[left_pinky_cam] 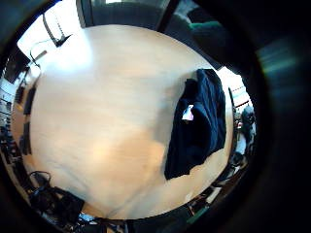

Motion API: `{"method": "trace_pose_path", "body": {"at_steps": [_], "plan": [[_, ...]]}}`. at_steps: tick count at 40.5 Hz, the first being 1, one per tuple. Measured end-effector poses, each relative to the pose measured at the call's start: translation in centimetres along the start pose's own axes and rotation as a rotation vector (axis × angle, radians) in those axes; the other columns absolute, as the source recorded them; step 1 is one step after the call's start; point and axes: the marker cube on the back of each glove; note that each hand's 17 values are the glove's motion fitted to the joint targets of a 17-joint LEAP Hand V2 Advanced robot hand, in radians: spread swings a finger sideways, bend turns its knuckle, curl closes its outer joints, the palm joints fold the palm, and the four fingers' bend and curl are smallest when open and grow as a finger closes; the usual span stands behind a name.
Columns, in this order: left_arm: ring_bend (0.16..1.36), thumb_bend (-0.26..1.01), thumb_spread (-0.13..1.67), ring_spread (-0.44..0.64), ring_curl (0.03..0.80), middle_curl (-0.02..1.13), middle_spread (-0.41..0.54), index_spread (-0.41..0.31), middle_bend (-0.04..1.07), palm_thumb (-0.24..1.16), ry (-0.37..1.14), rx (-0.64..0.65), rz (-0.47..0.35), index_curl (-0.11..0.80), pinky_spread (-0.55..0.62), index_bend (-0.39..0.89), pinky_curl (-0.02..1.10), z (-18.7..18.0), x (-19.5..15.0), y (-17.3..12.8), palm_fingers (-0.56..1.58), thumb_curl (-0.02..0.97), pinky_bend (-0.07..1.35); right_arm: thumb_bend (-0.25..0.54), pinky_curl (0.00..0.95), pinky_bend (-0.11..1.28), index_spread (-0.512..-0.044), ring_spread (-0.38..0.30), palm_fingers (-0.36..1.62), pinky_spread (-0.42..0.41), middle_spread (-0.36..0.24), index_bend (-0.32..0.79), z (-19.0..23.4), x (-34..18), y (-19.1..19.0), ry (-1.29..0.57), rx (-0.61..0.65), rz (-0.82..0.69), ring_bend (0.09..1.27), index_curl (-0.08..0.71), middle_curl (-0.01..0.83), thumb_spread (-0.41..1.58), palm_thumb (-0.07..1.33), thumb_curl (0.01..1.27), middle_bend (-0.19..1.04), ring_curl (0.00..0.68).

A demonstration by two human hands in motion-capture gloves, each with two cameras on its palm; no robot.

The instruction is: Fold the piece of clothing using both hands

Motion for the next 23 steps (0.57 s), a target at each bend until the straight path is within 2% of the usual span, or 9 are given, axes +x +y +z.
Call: {"method": "trace_pose_path", "body": {"at_steps": [1, 3, 7, 11, 14, 18, 23], "plan": [[0.47, 0.00, 1.50, 0.16, 0.327, 0.43, -0.064, -0.155, 0.26, 0.00, -0.036, -0.002, 0.005, 0.329, 0.26, 0.14, 0.37, -0.1, 0.3, 0.1, 0.45, 0.130, 0.38, 0.224, 0.420, 0.55, -0.314, 0.042, 0.22, 0.200, -0.042, 0.15, -0.5, 0.8, 0.6, 0.052, 0.023, 0.117, 0.15, 0.458, 0.272, 1.12, 0.77, 0.77, 0.12, 0.312], [0.46, 0.01, 1.50, 0.16, 0.327, 0.43, -0.064, -0.156, 0.26, 0.02, -0.115, -0.006, 0.012, 0.331, 0.27, 0.15, 0.37, -0.1, 0.7, 0.2, 0.45, 0.138, 0.37, 0.189, 0.423, 0.58, -0.316, 0.066, 0.17, 0.212, -0.025, 0.14, -1.4, 2.0, 1.9, 0.109, 0.060, 0.252, 0.16, 0.444, 0.267, 1.17, 0.72, 0.73, 0.13, 0.308], [0.46, 0.01, 1.49, 0.17, 0.325, 0.43, -0.065, -0.158, 0.25, 0.04, -0.354, -0.037, 0.025, 0.336, 0.28, 0.15, 0.37, -0.6, 1.9, 0.6, 0.45, 0.149, 0.36, 0.155, 0.416, 0.60, -0.323, 0.096, 0.14, 0.226, -0.006, 0.14, -3.3, 4.0, 3.9, 0.189, 0.203, 0.362, 0.19, 0.418, 0.260, 1.23, 0.67, 0.67, 0.14, 0.298], [0.45, 0.02, 1.46, 0.17, 0.326, 0.43, -0.059, -0.158, 0.22, 0.08, -0.607, -0.186, -0.071, 0.346, 0.30, 0.17, 0.36, -1.1, 3.0, 2.4, 0.43, 0.168, 0.34, 0.125, 0.405, 0.60, -0.325, 0.116, 0.14, 0.239, 0.000, 0.15, -4.7, 5.7, 6.2, 0.271, 0.316, 0.507, 0.21, 0.400, 0.258, 1.28, 0.64, 0.62, 0.16, 0.303], [0.45, 0.02, 1.44, 0.18, 0.325, 0.43, -0.057, -0.159, 0.20, 0.09, -0.755, -0.208, -0.092, 0.355, 0.31, 0.18, 0.36, -1.2, 3.7, 2.6, 0.42, 0.179, 0.32, 0.114, 0.399, 0.60, -0.327, 0.127, 0.14, 0.243, 0.010, 0.15, -5.2, 6.2, 7.2, 0.269, 0.394, 0.531, 0.22, 0.392, 0.260, 1.31, 0.63, 0.59, 0.16, 0.303], [0.45, 0.01, 1.42, 0.19, 0.325, 0.42, -0.051, -0.160, 0.17, 0.11, -0.778, -0.175, -0.032, 0.363, 0.32, 0.18, 0.36, -1.0, 4.9, 2.5, 0.41, 0.190, 0.31, 0.101, 0.389, 0.59, -0.329, 0.135, 0.15, 0.248, 0.020, 0.15, -5.1, 7.0, 7.7, 0.234, 0.425, 0.554, 0.22, 0.380, 0.269, 1.33, 0.63, 0.56, 0.18, 0.304], [0.45, 0.01, 1.41, 0.20, 0.325, 0.41, -0.048, -0.155, 0.17, 0.14, -0.747, -0.208, -0.031, 0.368, 0.33, 0.17, 0.36, -0.8, 5.9, 3.4, 0.40, 0.203, 0.30, 0.085, 0.381, 0.57, -0.326, 0.142, 0.15, 0.259, 0.026, 0.15, -4.0, 9.6, 5.0, 0.164, 0.470, 0.552, 0.22, 0.367, 0.280, 1.35, 0.63, 0.52, 0.19, 0.308]]}}
